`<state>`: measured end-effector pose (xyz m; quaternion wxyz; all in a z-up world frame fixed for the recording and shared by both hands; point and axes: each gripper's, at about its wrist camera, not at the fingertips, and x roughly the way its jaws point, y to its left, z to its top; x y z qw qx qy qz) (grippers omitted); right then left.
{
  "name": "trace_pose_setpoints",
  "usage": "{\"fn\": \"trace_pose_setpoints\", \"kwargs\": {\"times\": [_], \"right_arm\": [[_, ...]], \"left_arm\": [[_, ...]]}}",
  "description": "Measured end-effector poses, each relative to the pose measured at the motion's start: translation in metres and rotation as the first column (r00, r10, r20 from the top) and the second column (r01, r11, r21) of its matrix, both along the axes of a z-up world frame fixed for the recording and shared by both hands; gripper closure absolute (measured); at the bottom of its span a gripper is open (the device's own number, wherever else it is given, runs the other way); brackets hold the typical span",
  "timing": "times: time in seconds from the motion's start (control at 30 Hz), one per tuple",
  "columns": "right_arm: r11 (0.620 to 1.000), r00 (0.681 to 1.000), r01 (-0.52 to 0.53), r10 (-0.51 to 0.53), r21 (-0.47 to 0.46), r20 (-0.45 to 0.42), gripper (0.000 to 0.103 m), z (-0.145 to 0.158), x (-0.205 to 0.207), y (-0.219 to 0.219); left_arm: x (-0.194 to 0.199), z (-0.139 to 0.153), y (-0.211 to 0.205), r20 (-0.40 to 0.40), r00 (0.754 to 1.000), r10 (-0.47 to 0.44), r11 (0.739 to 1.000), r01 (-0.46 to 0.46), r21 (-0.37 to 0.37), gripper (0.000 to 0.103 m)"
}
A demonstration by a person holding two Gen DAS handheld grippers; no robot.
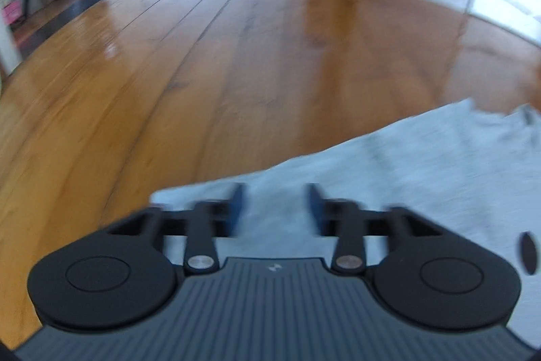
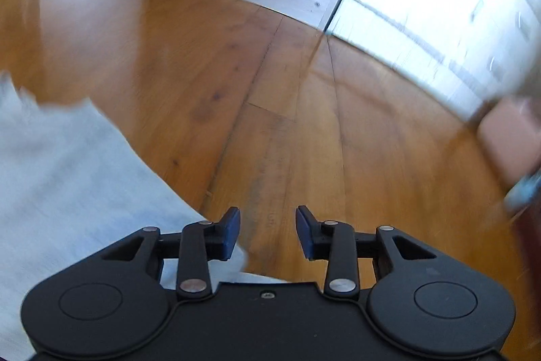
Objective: Fold clothes
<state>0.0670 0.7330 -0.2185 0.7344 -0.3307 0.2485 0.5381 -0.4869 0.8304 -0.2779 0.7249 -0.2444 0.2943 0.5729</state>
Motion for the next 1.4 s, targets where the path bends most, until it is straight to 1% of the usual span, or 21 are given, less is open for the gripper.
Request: {"fn": "trace_pose_setpoints", "kwargs": {"times": [0.07, 0.13, 0.23, 0.37, 0.47, 0.53, 0.57, 0.6, 0.63, 0.67, 0.73, 0.77, 0.87, 0.97, 1.07, 1.2, 1.27, 1.3, 1.33, 1.37, 1.4], "right_arm": [[1.000, 0.990, -0.014, 0.018, 0.026, -0.142, 0.062, 0.007, 0.007, -0.002], [0.999, 0.969, -0.022, 0.028, 0.027, -0.247, 0.058, 0.009, 0.010, 0.001], [0.999, 0.941, -0.050, 0.054, 0.018, -0.334, 0.052, 0.006, 0.003, 0.011], [0.995, 0.950, -0.093, 0.078, -0.034, -0.303, 0.044, -0.004, -0.022, 0.036], [0.987, 0.957, -0.138, 0.113, -0.077, -0.268, 0.035, -0.009, -0.041, 0.055], [0.978, 0.959, -0.164, 0.127, -0.129, -0.254, 0.033, -0.015, -0.051, 0.068], [0.975, 0.963, -0.166, 0.129, -0.145, -0.237, 0.027, -0.017, -0.056, 0.074], [0.977, 0.968, -0.161, 0.128, -0.141, -0.215, 0.021, -0.018, -0.060, 0.076], [0.978, 0.970, -0.158, 0.128, -0.135, -0.205, 0.022, -0.019, -0.063, 0.078], [0.980, 0.966, -0.166, 0.138, -0.113, -0.219, 0.027, -0.019, -0.065, 0.078], [0.977, 0.954, -0.198, 0.174, -0.078, -0.245, 0.094, -0.017, -0.069, 0.075], [0.974, 0.949, -0.218, 0.196, -0.064, -0.247, 0.098, -0.016, -0.072, 0.073], [0.960, 0.954, -0.281, 0.277, -0.012, -0.115, 0.099, -0.009, -0.092, 0.069], [0.954, 0.949, -0.299, 0.299, 0.012, -0.100, 0.099, -0.005, -0.101, 0.070], [0.958, 0.955, -0.287, 0.284, -0.021, -0.082, 0.099, -0.010, -0.103, 0.076], [0.991, 0.989, -0.130, 0.131, -0.019, 0.072, 0.100, -0.012, -0.096, 0.079], [0.999, 0.998, 0.015, -0.017, 0.041, 0.054, 0.096, -0.003, -0.077, 0.065], [0.995, 0.998, 0.070, -0.070, 0.067, -0.008, 0.090, 0.004, -0.065, 0.051], [0.988, 0.990, 0.124, -0.118, 0.088, -0.071, 0.072, 0.010, -0.054, 0.036], [0.982, 0.980, 0.162, -0.149, 0.094, -0.128, 0.062, 0.014, -0.043, 0.017], [0.978, 0.972, 0.182, -0.163, 0.098, -0.172, 0.050, 0.018, -0.034, -0.006]], "left_arm": [[0.005, 0.000, -0.001, 0.012, 0.999, -0.040, 0.999, 0.039, 0.026, 0.037], [0.010, -0.005, 0.004, 0.033, 0.997, -0.067, 0.998, 0.067, 0.006, 0.031], [0.027, -0.012, 0.009, -0.012, 0.991, -0.130, 0.991, 0.130, -0.021, 0.029], [0.048, -0.022, 0.009, -0.081, 0.970, -0.231, 0.973, 0.229, -0.032, 0.016], [0.052, -0.025, 0.011, -0.073, 0.978, -0.194, 0.981, 0.192, -0.041, 0.000], [0.054, -0.022, 0.010, -0.068, 0.978, -0.195, 0.980, 0.193, -0.043, 0.010], [0.054, -0.019, 0.009, -0.066, 0.977, -0.203, 0.979, 0.200, -0.042, 0.038], [0.054, -0.017, 0.008, -0.065, 0.975, -0.211, 0.977, 0.208, -0.042, 0.086], [0.056, -0.015, 0.006, -0.076, 0.973, -0.218, 0.976, 0.215, -0.041, 0.103], [0.062, -0.014, 0.001, -0.124, 0.967, -0.223, 0.975, 0.219, -0.039, 0.103], [0.072, -0.015, -0.009, -0.212, 0.950, -0.230, 0.972, 0.233, -0.014, 0.103], [0.072, -0.018, -0.014, -0.253, 0.942, -0.219, 0.974, 0.228, 0.007, 0.103], [0.070, -0.022, -0.023, -0.331, 0.929, -0.166, 0.979, 0.195, 0.057, 0.102], [0.068, -0.022, -0.020, -0.346, 0.928, -0.140, 0.983, 0.172, 0.064, 0.102], [0.069, -0.022, -0.016, -0.361, 0.924, -0.128, 0.985, 0.161, 0.064, 0.102], [0.065, -0.017, -0.011, -0.353, 0.934, -0.054, 0.995, 0.082, 0.064, 0.097], [0.058, -0.013, -0.009, -0.367, 0.930, 0.002, 0.998, 0.024, 0.065, 0.093], [0.058, -0.013, -0.009, -0.408, 0.913, 0.000, 0.998, 0.024, 0.054, 0.073], [0.057, -0.013, -0.009, -0.448, 0.894, -0.002, 0.999, 0.024, 0.042, 0.062], [0.056, -0.013, -0.009, -0.488, 0.873, -0.005, 0.999, 0.023, 0.031, 0.054], [0.055, -0.013, -0.010, -0.523, 0.852, -0.009, 0.999, 0.025, 0.024, 0.054]]}}
